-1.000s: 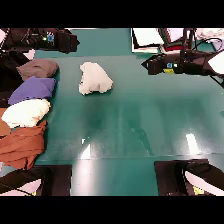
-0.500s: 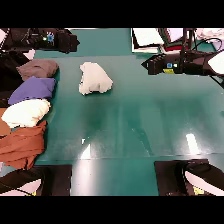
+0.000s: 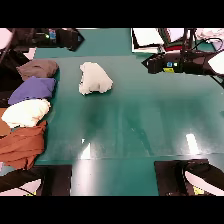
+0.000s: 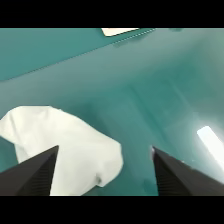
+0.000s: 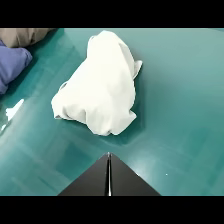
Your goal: Fold the shirts.
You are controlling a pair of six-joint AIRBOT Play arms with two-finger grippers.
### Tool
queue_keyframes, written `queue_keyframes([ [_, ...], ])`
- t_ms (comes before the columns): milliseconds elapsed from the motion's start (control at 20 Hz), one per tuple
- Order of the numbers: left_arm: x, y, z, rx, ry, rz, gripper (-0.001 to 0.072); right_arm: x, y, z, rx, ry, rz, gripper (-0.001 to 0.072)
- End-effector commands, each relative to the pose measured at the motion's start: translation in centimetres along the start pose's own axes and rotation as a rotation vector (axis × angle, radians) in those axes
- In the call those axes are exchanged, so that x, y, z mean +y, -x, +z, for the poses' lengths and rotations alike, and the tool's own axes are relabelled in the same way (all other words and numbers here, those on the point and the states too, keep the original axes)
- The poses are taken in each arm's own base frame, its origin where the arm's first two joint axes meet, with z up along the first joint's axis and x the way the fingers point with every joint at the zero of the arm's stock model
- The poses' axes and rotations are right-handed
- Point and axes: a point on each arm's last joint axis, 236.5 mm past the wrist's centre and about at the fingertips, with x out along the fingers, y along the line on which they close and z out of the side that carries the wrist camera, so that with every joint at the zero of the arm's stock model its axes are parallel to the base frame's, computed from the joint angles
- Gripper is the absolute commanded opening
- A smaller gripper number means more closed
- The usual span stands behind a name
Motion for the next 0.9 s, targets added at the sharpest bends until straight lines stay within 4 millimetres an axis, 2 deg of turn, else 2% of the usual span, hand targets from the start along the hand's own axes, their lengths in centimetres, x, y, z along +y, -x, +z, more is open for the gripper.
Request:
queue_keyframes([
  [0,2.9,-5.5,-4.2,0.125,0.045,0.065,0.0679,0.1,0.1,0.4,-0.016,-0.003,0.001,0.0014],
  [150,3.1,-13.1,-11.8,0.317,0.13,0.021,0.068,0.1,0.1,0.3,-0.013,-0.003,0.002,0.0015],
  [250,3.0,-17.1,-17.2,0.434,0.199,-0.007,0.0679,0.1,0.1,0.4,-0.017,-0.003,0.0,0.0014],
  [350,2.8,-19.4,-20.8,0.506,0.245,-0.024,0.0679,0.0,0.1,0.6,-0.026,-0.003,-0.002,0.0014],
  [450,3.1,-20.5,-22.4,0.533,0.254,-0.019,0.0678,0.1,0.1,0.6,-0.024,-0.003,-0.001,0.0014],
  [500,3.2,-20.6,-22.6,0.534,0.253,-0.016,0.0675,0.3,0.2,0.7,-0.028,-0.006,0.004,0.0014],
  [550,3.2,-20.6,-22.3,0.527,0.252,-0.015,0.0508,0.7,0.4,0.9,-0.039,-0.018,0.02,0.0015],
  [600,3.5,-20.5,-21.8,0.518,0.246,-0.011,0.0241,0.8,0.6,1.2,-0.049,-0.016,0.021,0.0015],
  [650,3.8,-20.2,-21.0,0.5,0.239,-0.005,0.0035,0.9,0.9,1.4,-0.057,-0.013,0.02,0.0015],
  [700,4.1,-19.6,-19.4,0.477,0.237,-0.004,0.0025,0.9,1.1,1.5,-0.06,-0.006,0.016,0.0014],
  [750,4.6,-18.6,-16.9,0.435,0.228,0.001,0.0024,0.8,1.7,1.9,-0.079,-0.003,0.01,0.0014],
  [800,5.2,-16.9,-13.6,0.372,0.204,0.014,0.0024,0.7,2.5,2.8,-0.115,-0.002,0.0,0.0014],
  [850,5.8,-14.3,-9.5,0.287,0.161,0.04,0.0024,0.4,3.7,3.6,-0.149,0.0,-0.012,0.0014],
])
